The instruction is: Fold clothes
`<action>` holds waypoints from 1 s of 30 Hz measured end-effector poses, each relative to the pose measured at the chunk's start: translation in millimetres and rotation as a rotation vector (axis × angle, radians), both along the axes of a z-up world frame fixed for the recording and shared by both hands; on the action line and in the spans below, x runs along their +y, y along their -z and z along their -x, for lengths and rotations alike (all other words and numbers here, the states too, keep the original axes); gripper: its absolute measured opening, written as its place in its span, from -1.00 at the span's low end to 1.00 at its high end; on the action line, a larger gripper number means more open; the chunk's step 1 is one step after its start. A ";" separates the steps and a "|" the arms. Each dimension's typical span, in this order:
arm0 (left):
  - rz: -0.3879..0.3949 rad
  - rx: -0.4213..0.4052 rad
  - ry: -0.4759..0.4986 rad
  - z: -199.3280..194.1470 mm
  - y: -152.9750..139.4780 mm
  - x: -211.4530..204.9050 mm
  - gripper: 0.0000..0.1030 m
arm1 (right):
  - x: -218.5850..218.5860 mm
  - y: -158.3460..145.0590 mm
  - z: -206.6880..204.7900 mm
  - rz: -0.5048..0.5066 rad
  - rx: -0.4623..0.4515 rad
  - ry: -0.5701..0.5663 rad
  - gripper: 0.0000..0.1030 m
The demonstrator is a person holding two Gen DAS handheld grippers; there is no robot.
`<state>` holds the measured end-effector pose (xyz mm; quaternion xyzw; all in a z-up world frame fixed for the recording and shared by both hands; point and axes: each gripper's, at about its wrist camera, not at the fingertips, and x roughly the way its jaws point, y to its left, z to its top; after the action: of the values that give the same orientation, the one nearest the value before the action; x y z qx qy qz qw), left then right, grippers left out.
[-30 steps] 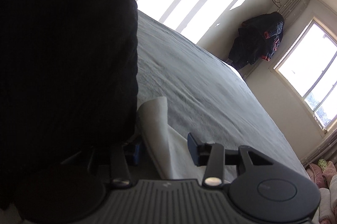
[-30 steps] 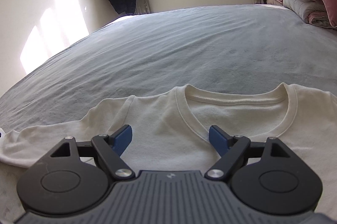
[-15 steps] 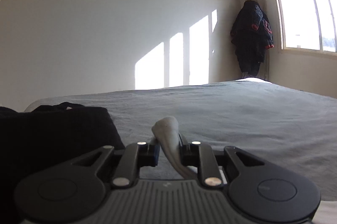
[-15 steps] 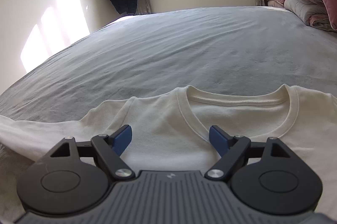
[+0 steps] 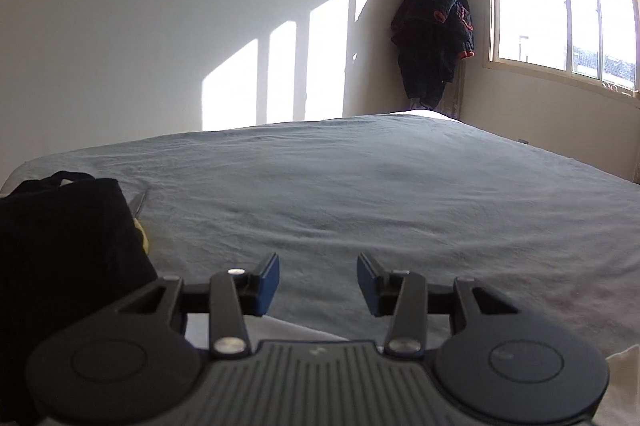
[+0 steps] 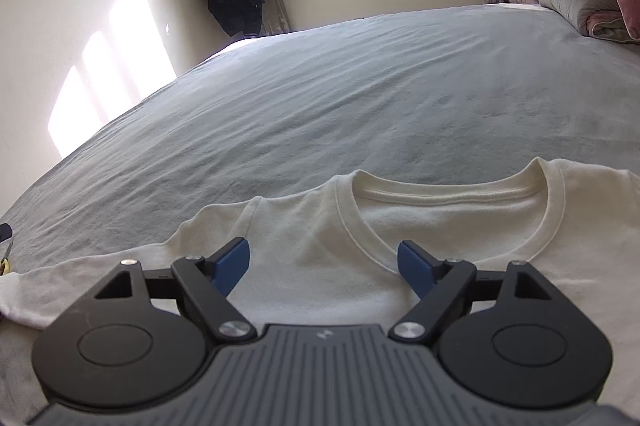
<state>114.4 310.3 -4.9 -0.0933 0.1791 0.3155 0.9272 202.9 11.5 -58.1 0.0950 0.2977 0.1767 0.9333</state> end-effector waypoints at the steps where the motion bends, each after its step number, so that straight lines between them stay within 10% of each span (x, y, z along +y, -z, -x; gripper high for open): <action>1: 0.023 0.010 0.061 -7.6 1.5 -9.6 -0.15 | -1.7 -1.4 -0.1 -0.003 0.001 0.002 0.64; 12: 0.084 0.335 0.829 -100.6 42.5 -153.4 -0.49 | -61.7 -15.9 2.6 0.315 0.030 0.118 0.64; 16: -0.030 0.370 0.831 -127.5 56.4 -181.6 -0.49 | -100.4 7.8 -10.8 0.236 0.117 0.164 0.51; 25: -0.205 0.270 0.760 -138.3 70.8 -198.5 -0.42 | -98.6 20.9 -28.8 0.221 0.007 0.186 0.40; 30: -0.181 0.263 0.723 -141.0 66.5 -192.9 -0.13 | -95.9 20.8 -50.3 0.239 0.017 0.157 0.58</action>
<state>255.3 117.4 -71.4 0.0989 0.2892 -0.0077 0.9521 253.2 -84.4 -78.8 0.0074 0.3160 0.0656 0.9465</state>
